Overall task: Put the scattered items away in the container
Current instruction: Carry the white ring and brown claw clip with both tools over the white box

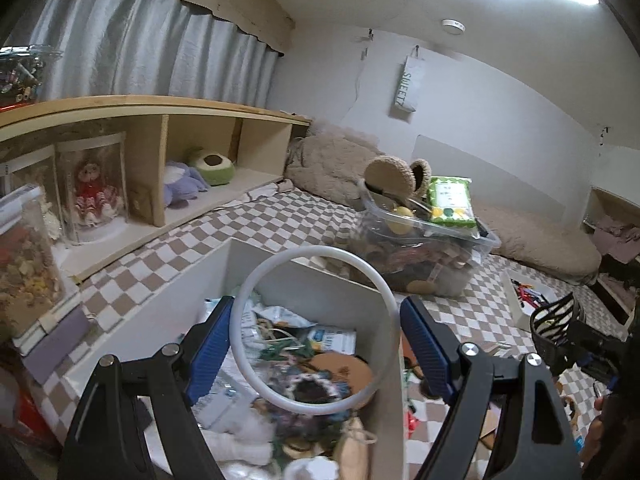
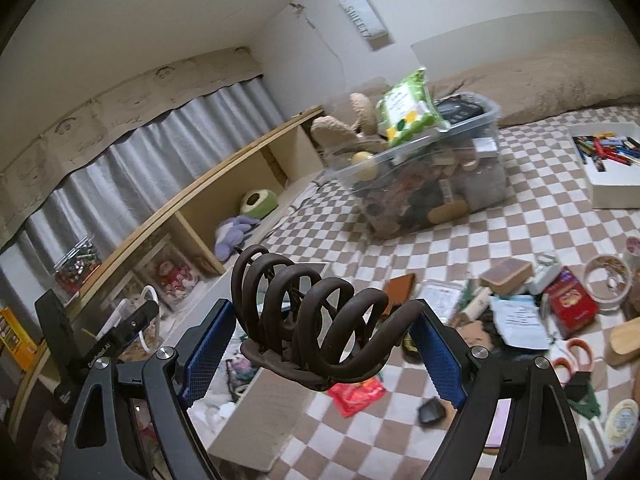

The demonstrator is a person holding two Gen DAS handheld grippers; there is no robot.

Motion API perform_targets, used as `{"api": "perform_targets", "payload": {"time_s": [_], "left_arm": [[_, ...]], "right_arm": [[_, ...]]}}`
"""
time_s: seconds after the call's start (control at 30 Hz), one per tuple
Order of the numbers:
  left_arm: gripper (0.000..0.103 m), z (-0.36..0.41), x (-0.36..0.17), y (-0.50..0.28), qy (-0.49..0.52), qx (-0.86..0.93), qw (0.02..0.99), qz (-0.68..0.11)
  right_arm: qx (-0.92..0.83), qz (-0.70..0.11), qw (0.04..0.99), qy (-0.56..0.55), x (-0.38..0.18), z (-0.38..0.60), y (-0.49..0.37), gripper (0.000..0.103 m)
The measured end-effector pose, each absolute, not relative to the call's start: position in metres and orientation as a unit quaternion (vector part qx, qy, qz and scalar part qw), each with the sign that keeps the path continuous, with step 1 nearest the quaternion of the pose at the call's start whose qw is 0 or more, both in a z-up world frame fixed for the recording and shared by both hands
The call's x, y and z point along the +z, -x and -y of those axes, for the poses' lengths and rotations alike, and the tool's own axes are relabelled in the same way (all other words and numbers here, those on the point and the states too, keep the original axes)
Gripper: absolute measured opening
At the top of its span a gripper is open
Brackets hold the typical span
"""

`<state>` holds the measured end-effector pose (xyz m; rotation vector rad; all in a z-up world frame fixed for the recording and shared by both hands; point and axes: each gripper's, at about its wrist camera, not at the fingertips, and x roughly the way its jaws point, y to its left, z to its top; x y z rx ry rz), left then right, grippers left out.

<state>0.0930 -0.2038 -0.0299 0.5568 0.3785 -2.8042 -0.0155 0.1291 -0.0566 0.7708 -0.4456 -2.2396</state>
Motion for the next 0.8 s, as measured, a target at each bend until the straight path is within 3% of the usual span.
{"api": "perform_targets", "payload": {"time_s": [0.8], "left_arm": [[0.083,0.274,-0.077,-0.11,-0.258,-0.943,0.189,-0.086]], "right_arm": [[-0.834,0.105,0.423,-0.338,-0.052,-0.003,0.024,0.087]]}}
